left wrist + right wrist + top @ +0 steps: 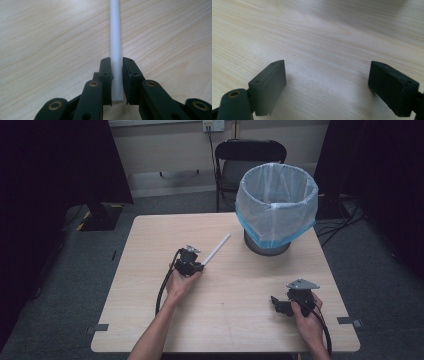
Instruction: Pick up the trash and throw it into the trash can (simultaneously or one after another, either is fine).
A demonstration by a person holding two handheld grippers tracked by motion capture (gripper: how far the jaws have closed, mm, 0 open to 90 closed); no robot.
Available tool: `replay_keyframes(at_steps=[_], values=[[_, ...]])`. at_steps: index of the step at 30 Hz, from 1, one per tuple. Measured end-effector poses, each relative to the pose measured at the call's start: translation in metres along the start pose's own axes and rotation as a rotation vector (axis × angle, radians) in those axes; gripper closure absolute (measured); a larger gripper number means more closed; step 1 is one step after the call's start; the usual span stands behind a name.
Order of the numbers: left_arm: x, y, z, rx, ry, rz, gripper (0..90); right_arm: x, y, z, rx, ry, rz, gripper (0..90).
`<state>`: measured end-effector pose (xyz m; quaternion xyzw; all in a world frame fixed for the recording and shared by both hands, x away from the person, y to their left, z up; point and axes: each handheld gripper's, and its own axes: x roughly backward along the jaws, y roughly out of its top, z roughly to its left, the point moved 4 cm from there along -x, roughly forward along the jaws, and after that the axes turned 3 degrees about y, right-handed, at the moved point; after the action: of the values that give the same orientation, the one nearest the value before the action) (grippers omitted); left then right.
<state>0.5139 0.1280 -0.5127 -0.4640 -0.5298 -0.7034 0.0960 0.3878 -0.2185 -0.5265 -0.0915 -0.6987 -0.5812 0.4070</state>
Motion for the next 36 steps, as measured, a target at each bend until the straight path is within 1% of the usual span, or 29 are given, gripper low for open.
replay_keyframes(at_steps=[2, 3, 4, 6, 10, 11, 13, 15, 16, 17, 19, 21, 23, 25, 26, 28, 30, 31, 33, 36], values=[[0.000, 0.000, 0.001, 0.005, -0.008, -0.001, 78.9, 0.000, 0.000, 0.000, 0.000, -0.002, -0.002, 14.0], [0.000, 0.000, 0.001, 0.018, -0.005, -0.005, 79.0, 0.000, 0.000, 0.000, 0.001, -0.003, -0.002, 14.1], [0.001, -0.001, 0.002, 0.005, -0.007, 0.001, 79.1, 0.000, 0.000, 0.000, 0.001, -0.004, -0.004, 14.1], [0.001, -0.001, 0.003, -0.001, -0.007, 0.004, 79.4, 0.000, 0.000, 0.001, 0.004, -0.006, -0.004, 14.1], [0.002, -0.002, 0.006, 0.018, -0.023, 0.002, 79.7, 0.000, 0.000, 0.000, 0.001, 0.000, 0.000, 14.0], [0.002, -0.002, 0.006, 0.032, -0.030, -0.002, 79.7, 0.000, 0.000, 0.000, 0.000, 0.000, 0.000, 14.0], [0.002, -0.003, 0.008, 0.044, -0.038, -0.005, 79.8, 0.000, 0.000, 0.000, 0.000, 0.000, 0.000, 14.0], [0.002, -0.004, 0.009, 0.048, -0.041, -0.006, 79.8, 0.000, 0.000, 0.000, 0.000, 0.000, 0.000, 14.0], [0.003, -0.004, 0.010, 0.050, -0.034, -0.007, 79.8, 0.000, 0.000, 0.000, 0.000, 0.001, 0.000, 14.0], [0.003, -0.004, 0.011, 0.050, -0.041, -0.010, 79.8, 0.000, 0.000, 0.000, -0.001, 0.001, 0.000, 14.0], [0.004, -0.005, 0.011, 0.063, -0.051, -0.021, 79.7, 0.000, 0.000, 0.000, -0.001, 0.001, 0.001, 14.0], [0.005, -0.005, 0.012, 0.055, -0.046, -0.022, 79.7, 0.000, 0.000, 0.000, -0.001, 0.001, 0.000, 14.0], [0.007, -0.004, 0.012, 0.046, -0.046, -0.033, 79.7, 0.000, 0.000, 0.000, -0.001, 0.001, 0.000, 14.0], [0.009, -0.003, 0.013, 0.056, -0.060, -0.049, 79.7, 0.000, 0.000, 0.000, -0.001, 0.001, 0.000, 14.1], [0.011, -0.002, 0.013, 0.060, -0.056, -0.057, 79.7, 0.000, 0.000, 0.000, 0.000, 0.001, 0.000, 14.0], [0.013, -0.001, 0.014, 0.070, -0.063, -0.067, 79.7, 0.000, 0.000, 0.000, 0.000, 0.000, 0.000, 14.0], [0.015, 0.000, 0.014, 0.094, -0.072, -0.083, 79.6, 0.000, 0.000, 0.000, 0.000, 0.001, 0.000, 14.0], [0.016, 0.001, 0.015, 0.096, -0.076, -0.087, 79.7, 0.000, 0.000, 0.000, -0.001, 0.002, 0.001, 14.1], [0.019, 0.002, 0.016, 0.114, -0.089, -0.105, 79.6, 0.000, 0.000, 0.000, -0.005, 0.005, 0.000, 14.0], [0.022, 0.004, 0.018, 0.115, -0.083, -0.121, 79.7, 0.000, 0.000, 0.000, -0.001, 0.002, 0.001, 14.0]])
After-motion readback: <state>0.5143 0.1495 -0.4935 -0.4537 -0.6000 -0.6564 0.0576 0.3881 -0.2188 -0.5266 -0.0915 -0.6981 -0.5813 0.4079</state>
